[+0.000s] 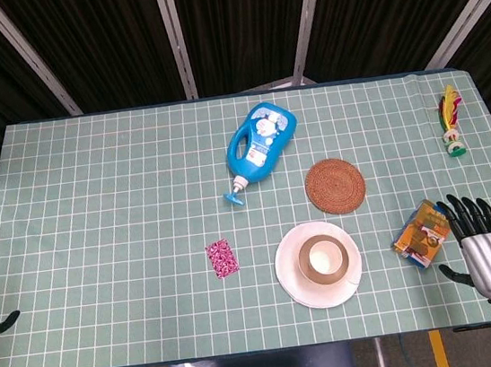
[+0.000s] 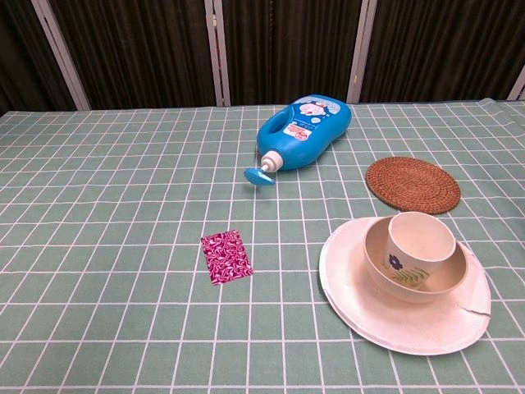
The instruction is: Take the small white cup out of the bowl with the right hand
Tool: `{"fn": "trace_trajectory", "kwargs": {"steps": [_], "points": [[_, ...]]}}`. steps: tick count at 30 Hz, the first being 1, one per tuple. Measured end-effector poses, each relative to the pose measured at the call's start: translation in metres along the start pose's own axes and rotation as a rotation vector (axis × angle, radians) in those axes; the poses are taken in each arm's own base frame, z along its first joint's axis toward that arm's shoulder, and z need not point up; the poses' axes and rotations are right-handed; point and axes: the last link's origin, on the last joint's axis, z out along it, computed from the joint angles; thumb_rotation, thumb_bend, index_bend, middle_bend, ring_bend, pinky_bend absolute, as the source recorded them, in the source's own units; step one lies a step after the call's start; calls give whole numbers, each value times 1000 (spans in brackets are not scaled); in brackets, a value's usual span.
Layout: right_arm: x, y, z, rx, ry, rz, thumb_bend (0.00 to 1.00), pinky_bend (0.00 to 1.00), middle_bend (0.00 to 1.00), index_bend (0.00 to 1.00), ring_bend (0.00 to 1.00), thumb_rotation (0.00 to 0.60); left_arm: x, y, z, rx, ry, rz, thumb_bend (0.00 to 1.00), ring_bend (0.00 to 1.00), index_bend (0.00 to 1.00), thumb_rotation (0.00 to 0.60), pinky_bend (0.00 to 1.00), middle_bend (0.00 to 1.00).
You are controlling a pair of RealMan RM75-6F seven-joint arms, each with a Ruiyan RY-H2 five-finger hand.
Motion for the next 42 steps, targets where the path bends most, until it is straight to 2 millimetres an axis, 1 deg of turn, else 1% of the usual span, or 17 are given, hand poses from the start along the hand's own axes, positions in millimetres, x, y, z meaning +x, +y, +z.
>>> {"fn": "trace_trajectory", "kwargs": {"steps": [17, 18, 20, 21, 22, 23, 24, 26, 29, 34, 38, 42], "points": [[2, -4, 0, 21, 7, 13, 0, 0, 0, 0, 0, 600, 0, -2, 2, 4, 3, -9, 0, 0, 0, 600, 0, 0], [2, -5, 0, 28, 10, 15, 3, 0, 0, 11, 0, 600, 0, -2, 2, 4, 2, -9, 0, 0, 0, 600, 0, 0], [3, -6, 1, 43, 21, 21, 18, 0, 0, 95, 0, 600, 0, -2, 2, 4, 2, -9, 0, 0, 0, 600, 0, 0], [3, -8, 1, 57, 31, 26, 27, 0, 0, 146, 0, 600, 0, -2, 2, 4, 2, -9, 0, 0, 0, 600, 0, 0], [4, -9, 1, 67, 39, 30, 37, 0, 2, 217, 0, 600, 0, -2, 2, 4, 2, -9, 0, 0, 0, 600, 0, 0], [4, -10, 0, 77, 47, 33, 42, 0, 5, 254, 0, 600, 1, -2, 2, 4, 2, -8, 0, 0, 0, 600, 0, 0], [4, -12, 0, 92, 56, 37, 45, 0, 11, 290, 0, 600, 0, -2, 2, 5, 2, -8, 0, 0, 0, 600, 0, 0], [4, -15, -1, 119, 66, 45, 47, 0, 18, 304, 0, 600, 1, -2, 2, 5, 3, -6, 0, 0, 0, 600, 0, 0], [0, -24, -4, 175, 66, 65, 58, 0, 25, 315, 0, 600, 1, -1, 1, 4, 7, -6, 0, 0, 0, 600, 0, 0], [-10, -47, -4, 278, 16, 131, 98, 0, 65, 377, 0, 600, 2, -2, 1, 8, 10, -10, 0, 0, 0, 600, 0, 0], [-22, -65, 2, 334, -25, 143, 109, 0, 97, 406, 0, 600, 3, -3, 1, 14, 16, -16, 0, 0, 0, 600, 0, 0], [-41, -88, 12, 376, -85, 155, 111, 0, 111, 425, 0, 600, 4, -4, 1, 18, 21, -18, 0, 0, 0, 600, 0, 0]]}}
